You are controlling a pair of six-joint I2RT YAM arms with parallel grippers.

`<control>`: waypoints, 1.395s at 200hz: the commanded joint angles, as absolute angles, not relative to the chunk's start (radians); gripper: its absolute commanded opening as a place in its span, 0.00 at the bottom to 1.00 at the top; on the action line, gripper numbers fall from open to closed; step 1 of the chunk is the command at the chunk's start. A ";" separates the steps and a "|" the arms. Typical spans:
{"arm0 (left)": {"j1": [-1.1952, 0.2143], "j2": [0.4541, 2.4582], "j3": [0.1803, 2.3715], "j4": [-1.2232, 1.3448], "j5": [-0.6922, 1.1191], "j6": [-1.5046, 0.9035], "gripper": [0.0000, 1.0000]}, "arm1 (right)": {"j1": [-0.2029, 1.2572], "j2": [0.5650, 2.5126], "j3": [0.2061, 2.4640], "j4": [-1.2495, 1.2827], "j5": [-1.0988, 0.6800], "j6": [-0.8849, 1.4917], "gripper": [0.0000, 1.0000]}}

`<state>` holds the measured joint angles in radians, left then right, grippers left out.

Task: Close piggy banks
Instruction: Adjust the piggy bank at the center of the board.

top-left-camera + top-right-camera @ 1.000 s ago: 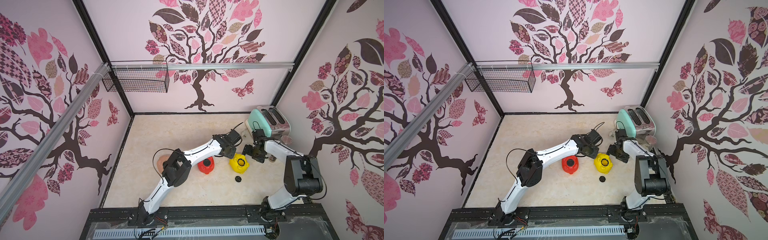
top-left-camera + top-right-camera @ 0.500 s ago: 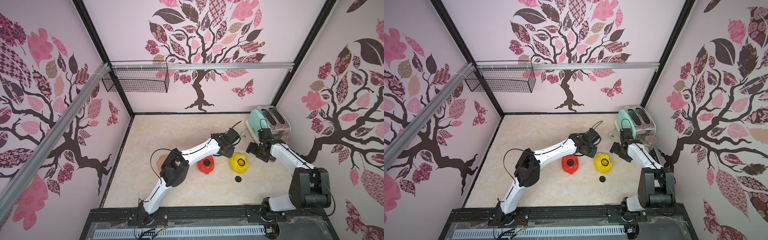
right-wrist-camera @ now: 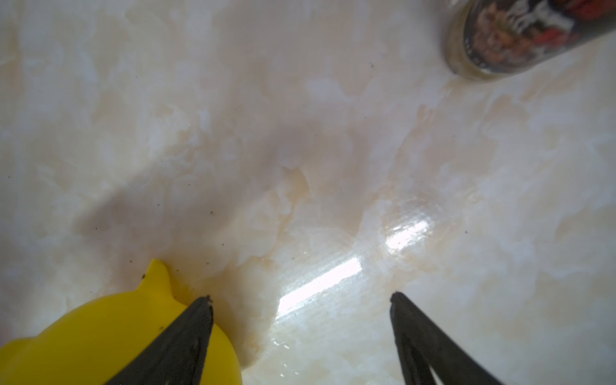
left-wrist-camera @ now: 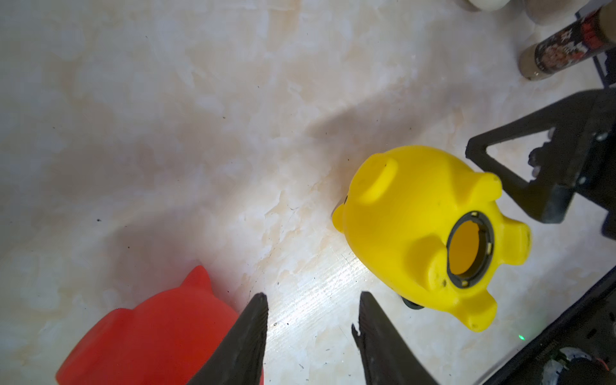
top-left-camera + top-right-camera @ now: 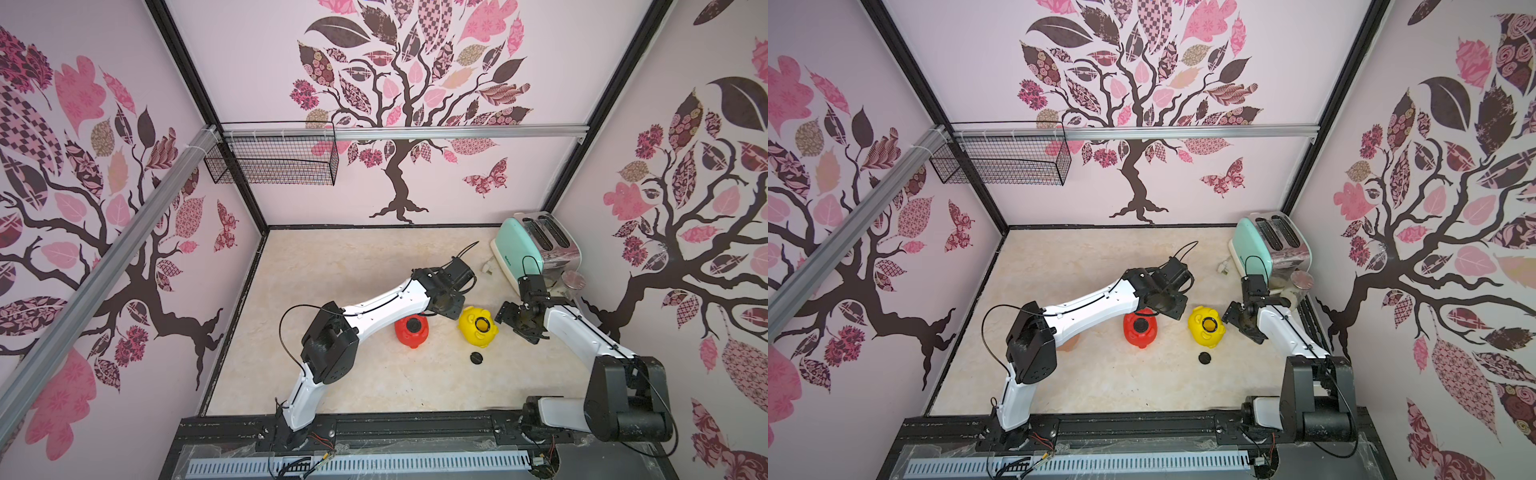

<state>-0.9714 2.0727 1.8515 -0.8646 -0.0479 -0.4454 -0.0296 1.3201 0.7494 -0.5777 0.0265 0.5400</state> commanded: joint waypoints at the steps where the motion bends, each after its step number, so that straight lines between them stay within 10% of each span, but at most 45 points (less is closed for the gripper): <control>1: -0.998 2.069 1.845 -0.889 -0.017 -0.445 0.47 | -0.035 1.299 0.732 -0.580 0.006 0.554 0.86; 279: -0.927 2.252 2.008 -0.946 0.012 -0.376 0.46 | -0.035 1.344 0.659 -0.462 -0.328 0.588 0.83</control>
<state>-0.9237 2.2227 1.9774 -0.9489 0.0036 -0.3939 -0.0345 1.3354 0.6613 -0.4782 -0.2745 0.5766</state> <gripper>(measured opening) 0.455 0.834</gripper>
